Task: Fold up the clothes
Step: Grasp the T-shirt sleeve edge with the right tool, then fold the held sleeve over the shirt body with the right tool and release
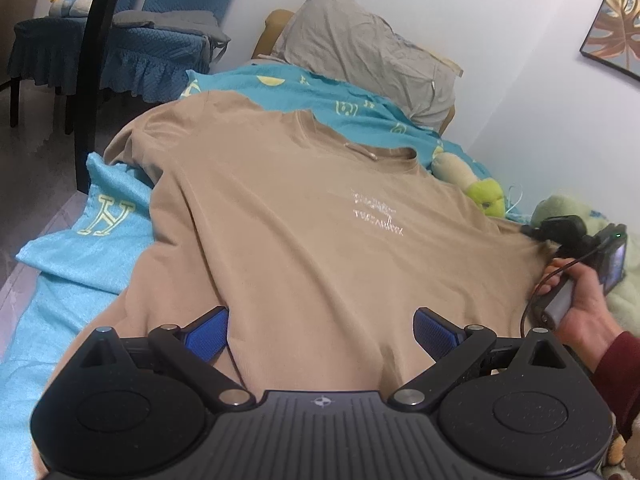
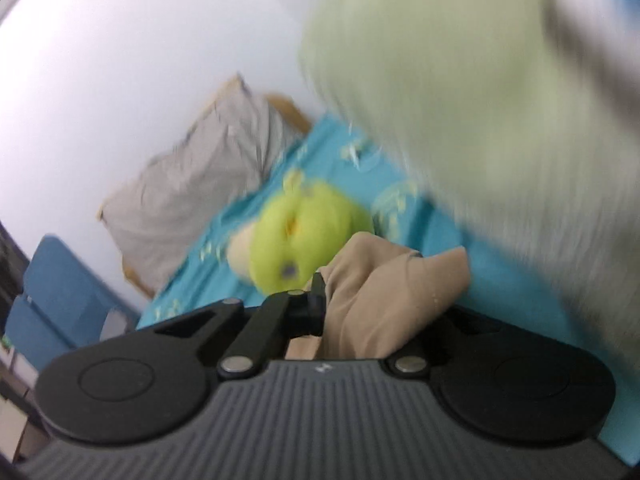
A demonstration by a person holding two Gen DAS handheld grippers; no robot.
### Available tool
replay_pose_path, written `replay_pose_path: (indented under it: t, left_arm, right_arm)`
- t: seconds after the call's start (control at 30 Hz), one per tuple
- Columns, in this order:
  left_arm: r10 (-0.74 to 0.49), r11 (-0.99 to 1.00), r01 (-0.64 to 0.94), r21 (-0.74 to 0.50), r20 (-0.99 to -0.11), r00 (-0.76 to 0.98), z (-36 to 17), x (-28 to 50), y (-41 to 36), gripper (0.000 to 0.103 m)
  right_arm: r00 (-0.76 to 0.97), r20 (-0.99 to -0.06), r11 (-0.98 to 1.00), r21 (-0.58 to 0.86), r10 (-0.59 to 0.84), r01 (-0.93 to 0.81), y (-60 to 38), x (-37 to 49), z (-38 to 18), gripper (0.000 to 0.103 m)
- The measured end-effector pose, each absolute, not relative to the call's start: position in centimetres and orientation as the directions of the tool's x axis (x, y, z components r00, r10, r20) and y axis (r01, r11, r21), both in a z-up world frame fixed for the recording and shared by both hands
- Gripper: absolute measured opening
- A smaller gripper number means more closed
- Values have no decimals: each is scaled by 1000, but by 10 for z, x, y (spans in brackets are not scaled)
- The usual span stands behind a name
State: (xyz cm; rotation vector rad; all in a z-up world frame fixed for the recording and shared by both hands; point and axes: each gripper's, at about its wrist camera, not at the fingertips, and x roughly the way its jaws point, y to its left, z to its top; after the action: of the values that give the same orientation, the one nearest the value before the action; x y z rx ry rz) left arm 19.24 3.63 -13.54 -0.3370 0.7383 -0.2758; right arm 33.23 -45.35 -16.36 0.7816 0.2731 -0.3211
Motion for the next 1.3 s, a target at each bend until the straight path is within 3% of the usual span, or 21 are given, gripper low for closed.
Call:
replay_pose_path:
  t: [0.2, 0.37, 0.53, 0.7, 0.87, 0.9, 0.97, 1.03, 1.13, 1.3]
  left_arm:
    - [-344, 902, 104, -419, -553, 759, -119, 190, 47, 99]
    - [-293, 914, 61, -401, -549, 783, -105, 190, 63, 99]
    - [-245, 913, 6, -409, -536, 808, -97, 190, 85, 99]
    - [-204, 896, -66, -440, -539, 817, -98, 192, 112, 99]
    - [-193, 895, -83, -439, -548, 814, -104, 198, 119, 99]
    - [-195, 895, -82, -439, -550, 812, -105, 199, 119, 99]
    - [-203, 899, -73, -433, -558, 805, -108, 201, 115, 99]
    - [-213, 903, -59, -425, -563, 799, -111, 203, 111, 99]
    - [-225, 915, -24, -403, -560, 797, -110, 202, 101, 99]
    - [-286, 923, 77, -376, -539, 792, -102, 189, 81, 99]
  right_arm:
    - [869, -354, 784, 400, -346, 475, -433, 325, -115, 6]
    - [858, -301, 853, 196, -417, 483, -377, 332, -80, 6]
    - [915, -245, 946, -56, -322, 318, -261, 361, -66, 6]
    - [940, -330, 967, -255, -85, -2, -147, 412, -122, 7]
    - [855, -519, 984, -152, -3, -89, -125, 421, -158, 7]
    - [830, -557, 989, -117, 12, -93, -128, 424, -163, 13]
    - [808, -585, 989, -63, 72, -134, -134, 423, -164, 36]
    - [803, -580, 984, -14, 137, -178, -140, 412, -159, 100]
    - [782, -570, 966, 93, 250, -241, -149, 385, -137, 103]
    - [792, -532, 954, 142, 299, -265, -170, 305, -74, 103]
